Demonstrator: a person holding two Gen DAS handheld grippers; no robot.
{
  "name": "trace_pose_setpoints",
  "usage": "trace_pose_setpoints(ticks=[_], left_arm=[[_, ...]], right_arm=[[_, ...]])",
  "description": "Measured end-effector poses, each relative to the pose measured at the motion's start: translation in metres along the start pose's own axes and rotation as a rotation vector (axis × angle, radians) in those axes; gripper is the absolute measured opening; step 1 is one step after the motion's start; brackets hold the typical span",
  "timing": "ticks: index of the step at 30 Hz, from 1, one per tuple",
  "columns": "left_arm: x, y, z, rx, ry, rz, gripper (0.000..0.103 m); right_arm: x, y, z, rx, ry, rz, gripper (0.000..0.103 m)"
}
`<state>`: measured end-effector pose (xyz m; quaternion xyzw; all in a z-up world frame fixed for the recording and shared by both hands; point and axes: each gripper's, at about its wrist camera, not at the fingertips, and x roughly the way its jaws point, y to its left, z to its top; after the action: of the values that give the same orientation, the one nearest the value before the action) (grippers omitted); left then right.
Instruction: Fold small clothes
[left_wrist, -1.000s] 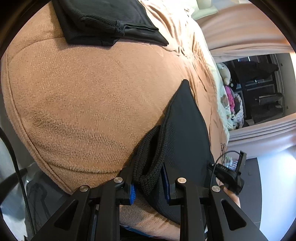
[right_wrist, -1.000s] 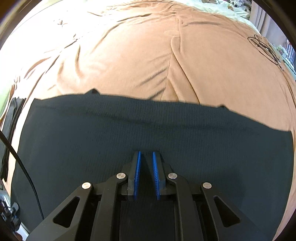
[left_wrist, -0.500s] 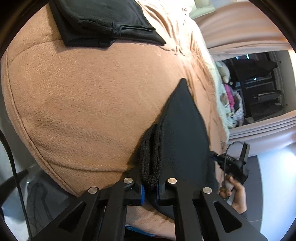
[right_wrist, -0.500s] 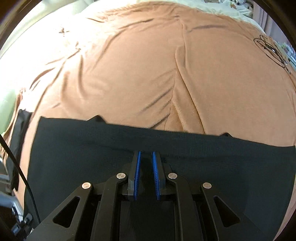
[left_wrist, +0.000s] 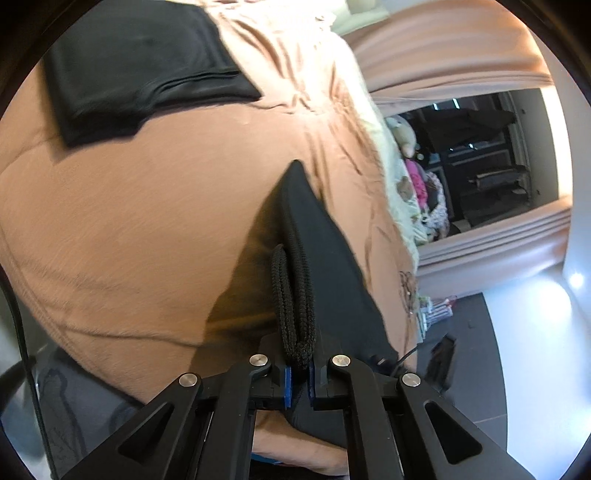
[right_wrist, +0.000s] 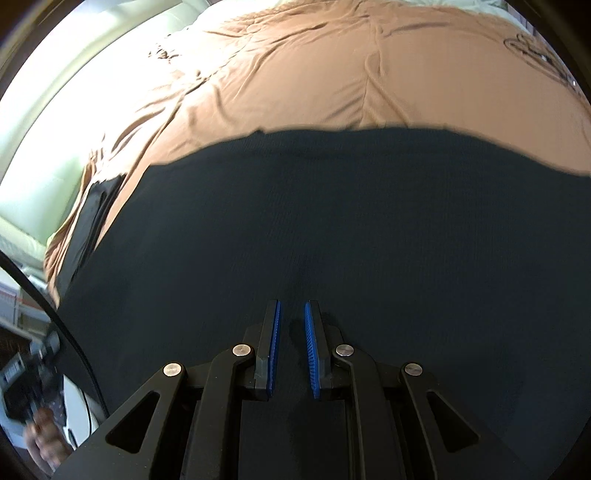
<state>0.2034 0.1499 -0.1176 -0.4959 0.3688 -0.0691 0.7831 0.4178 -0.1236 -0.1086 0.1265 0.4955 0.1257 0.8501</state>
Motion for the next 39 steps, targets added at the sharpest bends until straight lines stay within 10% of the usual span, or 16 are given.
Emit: trace_pose_setpoints(ticks=[19, 39], left_arm=[[0.022, -0.135, 0.011, 0.251, 0.058, -0.116, 0.005], [0.107, -0.263, -0.055, 0.508, 0.214, -0.135, 0.005]], right_arm=[[-0.008, -0.009, -0.092, 0.070, -0.041, 0.157, 0.010], [-0.060, -0.068, -0.122, 0.107, -0.126, 0.228, 0.011]])
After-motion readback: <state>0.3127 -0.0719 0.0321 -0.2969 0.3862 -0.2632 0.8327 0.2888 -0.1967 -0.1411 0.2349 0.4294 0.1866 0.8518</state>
